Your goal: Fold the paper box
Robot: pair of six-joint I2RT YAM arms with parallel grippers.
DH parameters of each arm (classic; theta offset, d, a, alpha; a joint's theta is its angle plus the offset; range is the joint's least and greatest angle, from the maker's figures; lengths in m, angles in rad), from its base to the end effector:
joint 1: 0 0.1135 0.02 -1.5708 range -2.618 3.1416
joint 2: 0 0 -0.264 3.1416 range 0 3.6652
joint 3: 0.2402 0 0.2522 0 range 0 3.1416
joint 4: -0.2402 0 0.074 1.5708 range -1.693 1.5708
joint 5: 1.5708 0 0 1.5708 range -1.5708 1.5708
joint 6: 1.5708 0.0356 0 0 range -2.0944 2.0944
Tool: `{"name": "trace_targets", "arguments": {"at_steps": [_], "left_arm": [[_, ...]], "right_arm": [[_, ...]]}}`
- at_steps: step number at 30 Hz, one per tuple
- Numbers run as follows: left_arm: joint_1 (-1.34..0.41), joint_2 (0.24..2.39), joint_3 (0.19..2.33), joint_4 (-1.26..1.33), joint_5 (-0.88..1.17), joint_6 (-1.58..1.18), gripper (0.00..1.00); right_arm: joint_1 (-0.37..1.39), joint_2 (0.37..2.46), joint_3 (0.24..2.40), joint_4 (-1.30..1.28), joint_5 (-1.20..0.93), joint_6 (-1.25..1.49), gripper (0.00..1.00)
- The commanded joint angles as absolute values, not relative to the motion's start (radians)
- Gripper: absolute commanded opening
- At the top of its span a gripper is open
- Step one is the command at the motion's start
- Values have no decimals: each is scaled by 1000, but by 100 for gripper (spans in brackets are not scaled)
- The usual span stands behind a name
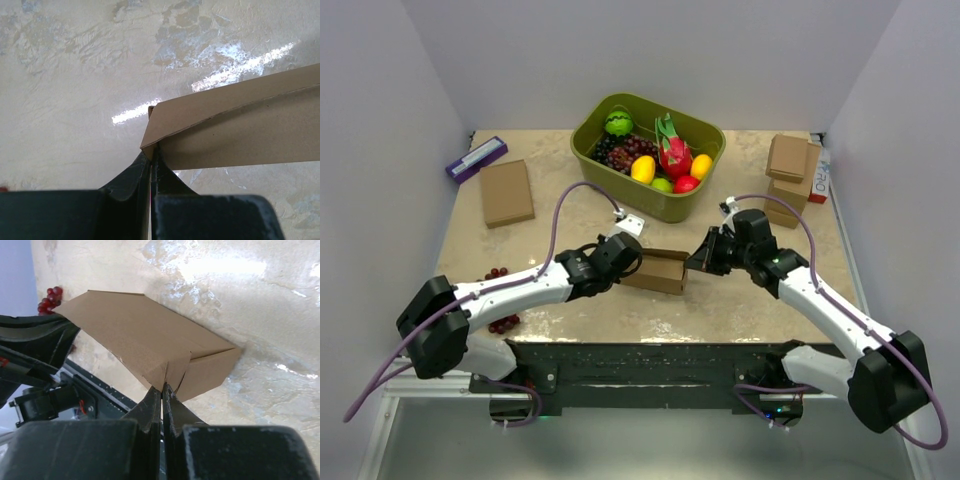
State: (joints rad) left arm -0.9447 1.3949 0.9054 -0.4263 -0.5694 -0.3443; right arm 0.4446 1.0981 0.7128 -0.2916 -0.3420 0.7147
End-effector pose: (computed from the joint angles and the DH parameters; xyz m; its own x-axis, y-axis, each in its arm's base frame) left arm 0.1805 -0.2169 0.2287 -0.6028 0.3485 -0.7177 0.3044 0.9320 0.1968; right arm 0.2054 0.1111 0.2447 -0.8473 0.2803 -0.4511 -0.1137 0.7340 0.6696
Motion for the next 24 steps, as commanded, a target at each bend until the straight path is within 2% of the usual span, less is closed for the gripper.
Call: {"name": "trace_targets", "arguments": {"at_steps": [1,24], "left_arm": [[-946,1425,907,-502,-535,-328,0],[-966,1462,910,-494,-537,-331,0]], "right_arm": [[436,1065,697,-281,-278,660,0],[445,1011,660,-137,-287,816,0]]}}
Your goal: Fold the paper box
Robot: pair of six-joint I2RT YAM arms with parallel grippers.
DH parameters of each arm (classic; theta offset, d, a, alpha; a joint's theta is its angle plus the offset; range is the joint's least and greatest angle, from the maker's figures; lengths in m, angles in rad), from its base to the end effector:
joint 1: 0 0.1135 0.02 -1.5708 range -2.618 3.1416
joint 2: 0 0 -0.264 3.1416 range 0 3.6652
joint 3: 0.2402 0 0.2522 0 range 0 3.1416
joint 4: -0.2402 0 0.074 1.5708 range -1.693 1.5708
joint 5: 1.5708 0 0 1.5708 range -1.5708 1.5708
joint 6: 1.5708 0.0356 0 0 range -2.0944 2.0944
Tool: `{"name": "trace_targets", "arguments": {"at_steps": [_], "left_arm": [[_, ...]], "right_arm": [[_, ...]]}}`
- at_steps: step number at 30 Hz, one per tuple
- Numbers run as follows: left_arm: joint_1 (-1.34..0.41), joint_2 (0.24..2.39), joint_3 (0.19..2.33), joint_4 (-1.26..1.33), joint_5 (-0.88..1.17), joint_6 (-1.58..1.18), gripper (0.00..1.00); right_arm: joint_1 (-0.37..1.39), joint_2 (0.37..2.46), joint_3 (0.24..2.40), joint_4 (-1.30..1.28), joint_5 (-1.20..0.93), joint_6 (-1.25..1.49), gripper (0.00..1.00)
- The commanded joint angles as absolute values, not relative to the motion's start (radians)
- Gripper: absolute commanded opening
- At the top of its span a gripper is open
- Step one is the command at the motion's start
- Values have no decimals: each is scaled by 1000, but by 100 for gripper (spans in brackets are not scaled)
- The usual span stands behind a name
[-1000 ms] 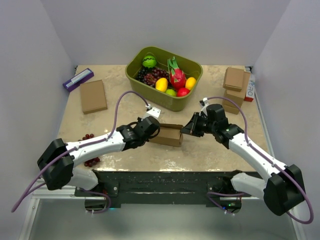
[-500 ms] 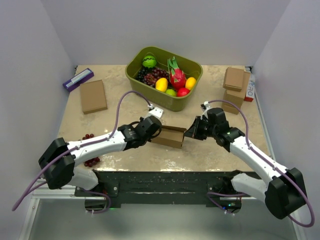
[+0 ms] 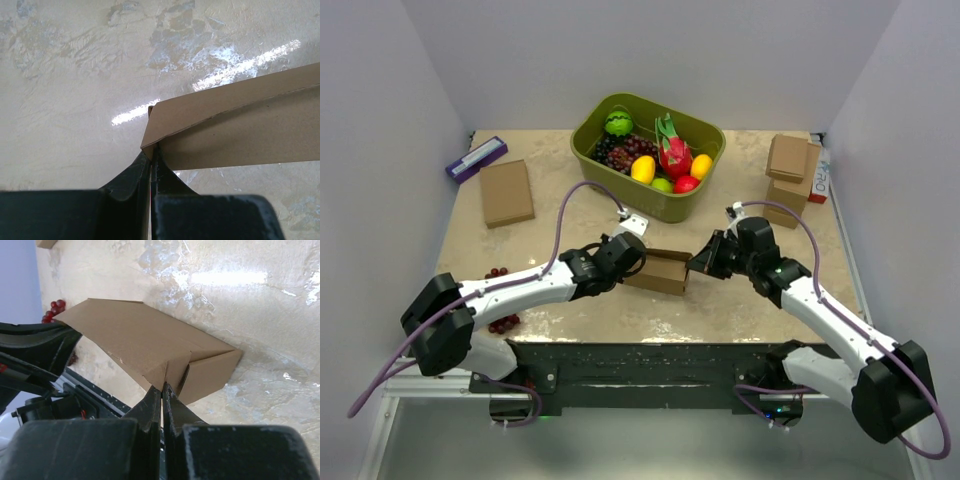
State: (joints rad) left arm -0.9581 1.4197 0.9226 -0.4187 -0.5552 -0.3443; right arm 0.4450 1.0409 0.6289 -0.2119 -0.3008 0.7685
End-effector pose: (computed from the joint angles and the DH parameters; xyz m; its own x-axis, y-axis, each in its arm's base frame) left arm 0.1808 -0.2246 0.2277 -0.6016 0.3571 -0.7145 0.3267 0.9263 0.1879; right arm 0.1965 0.1054 0.2351 -0.8157 0.3465 -0.4632 -0.0851 0.7202 0.6886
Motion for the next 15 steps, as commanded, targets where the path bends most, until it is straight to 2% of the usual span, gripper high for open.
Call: {"name": "trace_targets", "arguments": {"at_steps": [1,9,15], "left_arm": [[-966,1462,907,-494,-538,-331,0],[-969,1459,903,-494,-541,-336,0],[-969,1459,905,-486,-529,-342,0]], "right_arm": [[445,1011,661,-137,-288,819,0],[445,990,664,-221,-242,750,0],[446,960,588,-242,-213,704,0]]}}
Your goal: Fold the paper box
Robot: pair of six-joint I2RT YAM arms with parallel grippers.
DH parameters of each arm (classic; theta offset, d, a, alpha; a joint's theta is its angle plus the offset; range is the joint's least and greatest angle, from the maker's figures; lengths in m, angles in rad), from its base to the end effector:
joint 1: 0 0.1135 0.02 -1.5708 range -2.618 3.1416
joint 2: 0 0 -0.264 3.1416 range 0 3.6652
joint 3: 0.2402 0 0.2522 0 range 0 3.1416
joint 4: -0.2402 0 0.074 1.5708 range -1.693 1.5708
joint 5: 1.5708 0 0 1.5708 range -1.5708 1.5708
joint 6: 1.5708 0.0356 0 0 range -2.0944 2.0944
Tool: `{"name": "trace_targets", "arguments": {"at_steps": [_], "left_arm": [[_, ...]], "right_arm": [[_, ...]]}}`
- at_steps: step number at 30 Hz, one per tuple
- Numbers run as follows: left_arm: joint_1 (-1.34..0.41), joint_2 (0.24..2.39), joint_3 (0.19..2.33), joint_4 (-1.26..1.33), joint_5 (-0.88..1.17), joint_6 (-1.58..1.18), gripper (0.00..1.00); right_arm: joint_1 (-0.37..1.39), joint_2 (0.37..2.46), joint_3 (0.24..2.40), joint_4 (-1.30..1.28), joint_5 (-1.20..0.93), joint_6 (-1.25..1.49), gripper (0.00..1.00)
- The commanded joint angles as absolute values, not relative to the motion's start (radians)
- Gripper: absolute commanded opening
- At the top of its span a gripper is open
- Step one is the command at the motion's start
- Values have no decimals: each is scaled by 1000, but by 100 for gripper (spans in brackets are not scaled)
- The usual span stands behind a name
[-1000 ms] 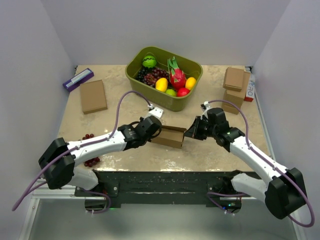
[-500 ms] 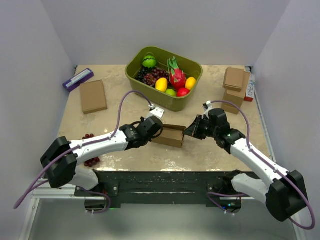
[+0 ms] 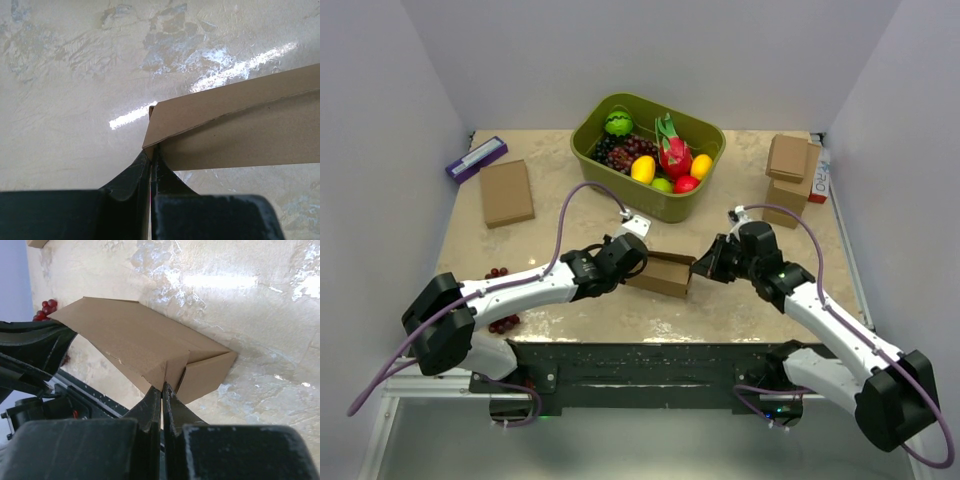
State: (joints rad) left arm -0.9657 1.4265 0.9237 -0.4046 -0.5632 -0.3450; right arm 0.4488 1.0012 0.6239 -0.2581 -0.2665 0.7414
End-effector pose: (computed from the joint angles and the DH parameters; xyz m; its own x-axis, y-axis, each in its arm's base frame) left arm 0.1804 -0.2275 0.2273 -0.5937 0.3557 -0.7218 0.3269 0.9263 0.1876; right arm 0.1893 0.1016 0.2370 -0.8060 0.3350 -0.4880 -0.0884 0.7471 0.6588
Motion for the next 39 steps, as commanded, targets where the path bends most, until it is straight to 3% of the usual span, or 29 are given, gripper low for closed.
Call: {"name": "trace_targets", "arguments": {"at_steps": [1,14,21,29,31,32,35,39], "left_arm": [[-971,1459,908,-485,-525,-342,0],[-977,1460,914,-465,-496,-354,0],[-977,1456,919,-453,-480,-356,0],[-977,1447,907,-463,-492,-362,0],[-977,1447,907,-466,-495,-364,0],[-977,1447,907,-469,-495,-362,0],[-977,1456,910,-471,-495,-360,0],[-977,1459,913,-472,-497,-359,0]], "right_arm": [[446,954,562,-221,-213,710,0],[495,960,511,-229,-144,669,0],[666,1031,541,-275,23,687,0],[683,1026,592,-405,123,681,0],[683,982,629,-443,120,675,14],[683,967,643,-455,121,675,30],[683,910,704,-511,127,676,54],[681,877,765,-548,135,707,64]]}}
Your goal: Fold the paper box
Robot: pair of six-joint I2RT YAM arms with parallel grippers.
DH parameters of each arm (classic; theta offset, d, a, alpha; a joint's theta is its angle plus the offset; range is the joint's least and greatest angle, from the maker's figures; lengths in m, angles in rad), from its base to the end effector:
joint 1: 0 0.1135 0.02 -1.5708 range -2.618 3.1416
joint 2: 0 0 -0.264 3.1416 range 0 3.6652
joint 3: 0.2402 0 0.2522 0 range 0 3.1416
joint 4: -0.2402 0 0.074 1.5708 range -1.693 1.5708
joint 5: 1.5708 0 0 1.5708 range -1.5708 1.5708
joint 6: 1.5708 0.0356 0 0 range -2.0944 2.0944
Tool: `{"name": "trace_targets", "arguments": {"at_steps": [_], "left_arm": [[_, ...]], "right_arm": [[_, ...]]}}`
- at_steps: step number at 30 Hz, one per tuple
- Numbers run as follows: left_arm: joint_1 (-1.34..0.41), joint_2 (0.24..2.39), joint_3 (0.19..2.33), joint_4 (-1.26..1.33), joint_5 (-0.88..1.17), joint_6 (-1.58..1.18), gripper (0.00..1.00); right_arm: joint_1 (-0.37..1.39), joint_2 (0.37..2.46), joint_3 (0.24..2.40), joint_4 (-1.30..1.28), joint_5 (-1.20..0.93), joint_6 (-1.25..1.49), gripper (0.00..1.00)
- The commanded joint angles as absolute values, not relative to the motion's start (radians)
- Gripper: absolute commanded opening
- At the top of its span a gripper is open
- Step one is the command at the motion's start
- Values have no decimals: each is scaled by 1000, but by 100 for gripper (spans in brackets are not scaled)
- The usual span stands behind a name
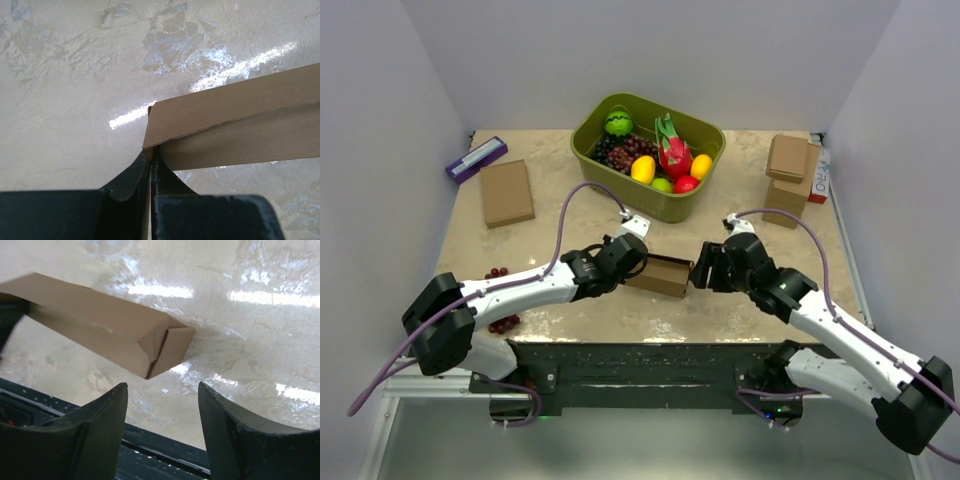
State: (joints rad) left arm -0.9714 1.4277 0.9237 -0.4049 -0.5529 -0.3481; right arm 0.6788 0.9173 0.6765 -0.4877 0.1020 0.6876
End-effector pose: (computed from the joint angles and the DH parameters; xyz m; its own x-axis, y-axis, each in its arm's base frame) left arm 0.1790 -0.2288 0.2268 -0.5959 0.3576 -0.7191 0.3376 0.9240 0.1798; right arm 0.1528 0.1186 0.2501 -0.7593 0.1987 -0.6196 -0.1081 0.9005 0.4212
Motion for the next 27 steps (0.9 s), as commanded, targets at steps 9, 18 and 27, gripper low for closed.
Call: {"name": "trace_targets", "arguments": {"at_steps": [9,18,27], "left_arm": [[-979,1418,905,-460,-483,-367,12],[-977,1339,916,-463,-482,-377,50],[-977,1284,914,-480,-449,-382,73]], "right_arm": [[681,864,703,-282,121,894,81],[681,865,693,-278,199,913,83],[680,836,629,-265,256,946,83]]}}
